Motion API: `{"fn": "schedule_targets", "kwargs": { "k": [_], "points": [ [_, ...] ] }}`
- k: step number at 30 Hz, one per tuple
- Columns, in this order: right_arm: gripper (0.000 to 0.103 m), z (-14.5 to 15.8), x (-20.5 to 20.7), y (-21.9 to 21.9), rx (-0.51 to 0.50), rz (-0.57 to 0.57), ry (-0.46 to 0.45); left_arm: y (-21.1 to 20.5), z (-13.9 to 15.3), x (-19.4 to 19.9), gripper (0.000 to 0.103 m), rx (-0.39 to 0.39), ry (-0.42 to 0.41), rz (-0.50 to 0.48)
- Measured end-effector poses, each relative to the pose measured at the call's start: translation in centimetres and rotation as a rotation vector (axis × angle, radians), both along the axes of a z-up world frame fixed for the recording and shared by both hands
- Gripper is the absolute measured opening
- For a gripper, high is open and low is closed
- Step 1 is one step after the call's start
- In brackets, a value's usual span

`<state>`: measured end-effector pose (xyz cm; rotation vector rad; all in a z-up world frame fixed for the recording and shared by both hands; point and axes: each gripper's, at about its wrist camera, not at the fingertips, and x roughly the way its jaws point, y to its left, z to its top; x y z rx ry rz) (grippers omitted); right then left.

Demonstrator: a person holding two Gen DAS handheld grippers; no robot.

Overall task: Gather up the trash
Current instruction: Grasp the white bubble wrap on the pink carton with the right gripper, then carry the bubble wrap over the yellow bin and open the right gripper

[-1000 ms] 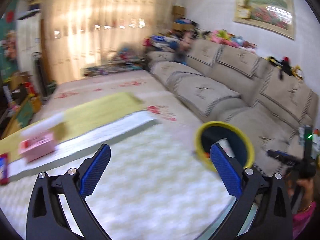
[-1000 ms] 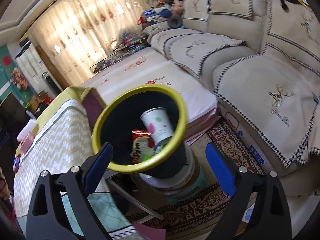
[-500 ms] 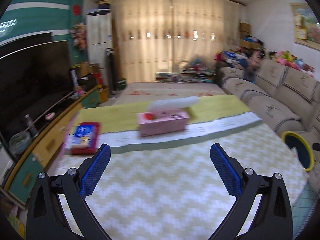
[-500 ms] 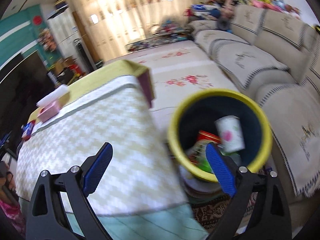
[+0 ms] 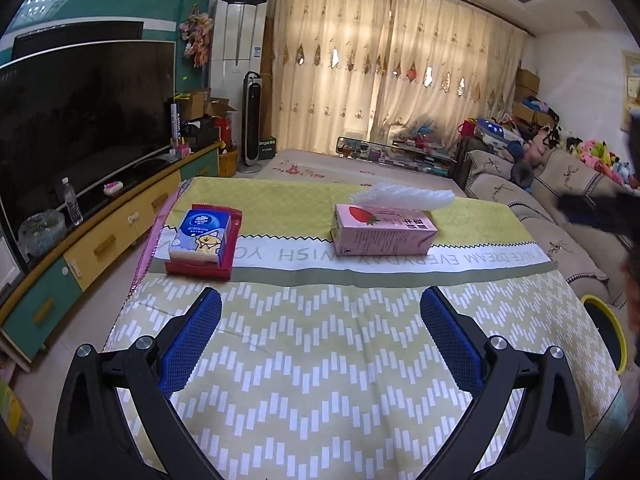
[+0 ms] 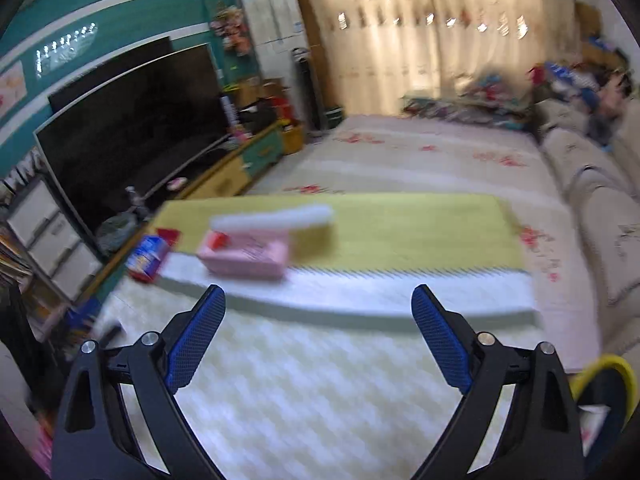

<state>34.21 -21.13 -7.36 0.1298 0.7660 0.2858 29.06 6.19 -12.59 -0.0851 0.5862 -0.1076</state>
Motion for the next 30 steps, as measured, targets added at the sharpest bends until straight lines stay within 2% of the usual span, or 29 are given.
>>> {"fn": "schedule_targets", "kwargs": {
  "k": [2,4,7,14,18,19,22,25,30],
  "points": [
    [0.089,0.1,3.2,2.1,0.051,0.007,0.047,-0.2,0.1,-0.2,0.098,-0.008,0.007,-0.002],
    [0.089,-0.4,6.2,3.5,0.056,-0.025,0.099,-0.3,-0.1,-0.3,0.098,-0.003,0.012,0.003],
    [0.083,-2.1,9.8,4.2,0.105,-0.072,0.198,-0.6,0.0,-0.4,0.098,-0.003,0.012,-0.001],
    [0.072,-5.2,14.0,4.9,0.173,-0.160,0.331,-0.9,0.1,-0.8,0.098,-0.017,0.009,-0.010],
    [0.062,-6.0,15.3,5.3,0.192,-0.200,0.350,-0.9,0.4,-1.1,0.098,-0.038,0.004,-0.016],
    [0.057,-6.2,15.7,5.5,0.193,-0.210,0.350,-0.9,0.4,-1.2,0.098,-0.040,0.001,-0.019],
    [0.022,-6.8,16.3,5.6,0.223,-0.222,0.371,-1.0,0.6,-1.5,0.098,-0.042,-0.007,-0.024],
    [0.016,-6.0,16.0,5.3,0.255,-0.223,0.332,-1.2,0.7,-1.7,0.098,-0.033,-0.016,-0.023],
    [0.014,-2.9,14.1,4.4,0.284,-0.204,0.250,-1.6,0.7,-1.9,0.098,-0.027,-0.021,-0.035]
  ]
}}
